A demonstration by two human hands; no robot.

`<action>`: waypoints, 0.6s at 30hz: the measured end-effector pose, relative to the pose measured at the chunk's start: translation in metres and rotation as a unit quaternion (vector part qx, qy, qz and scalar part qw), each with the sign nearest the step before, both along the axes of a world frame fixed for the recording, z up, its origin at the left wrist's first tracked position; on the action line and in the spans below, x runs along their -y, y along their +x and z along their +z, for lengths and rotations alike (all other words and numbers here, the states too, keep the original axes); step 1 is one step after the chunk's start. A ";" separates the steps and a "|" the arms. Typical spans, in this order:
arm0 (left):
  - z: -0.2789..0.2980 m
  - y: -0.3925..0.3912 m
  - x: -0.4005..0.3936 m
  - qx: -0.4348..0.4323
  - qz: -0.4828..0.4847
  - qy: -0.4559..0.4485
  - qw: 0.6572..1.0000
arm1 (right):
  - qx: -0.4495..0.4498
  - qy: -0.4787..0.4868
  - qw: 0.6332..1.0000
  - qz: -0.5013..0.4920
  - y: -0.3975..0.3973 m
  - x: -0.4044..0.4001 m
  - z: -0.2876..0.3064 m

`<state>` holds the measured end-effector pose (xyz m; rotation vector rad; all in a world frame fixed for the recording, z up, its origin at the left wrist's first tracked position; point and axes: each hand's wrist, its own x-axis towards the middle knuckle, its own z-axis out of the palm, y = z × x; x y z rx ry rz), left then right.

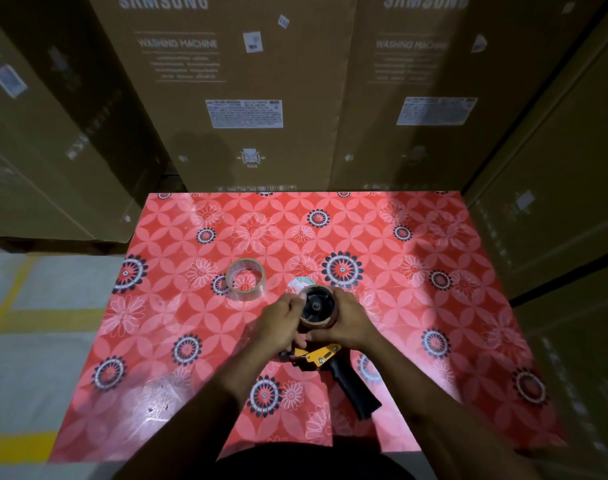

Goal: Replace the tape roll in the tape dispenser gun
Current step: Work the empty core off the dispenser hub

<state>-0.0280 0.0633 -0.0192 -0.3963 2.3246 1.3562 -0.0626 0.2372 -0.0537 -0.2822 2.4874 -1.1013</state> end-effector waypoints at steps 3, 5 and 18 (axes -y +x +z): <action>-0.004 -0.008 -0.002 0.054 -0.020 0.015 0.998 | -0.006 0.041 0.998 -0.050 0.001 0.010 -0.012; -0.009 -0.013 0.004 0.096 -0.019 0.034 0.995 | -0.013 0.053 0.996 -0.073 0.001 0.014 -0.012; -0.013 -0.032 0.022 0.163 0.022 0.185 0.969 | -0.074 0.056 0.991 -0.092 -0.003 0.009 -0.007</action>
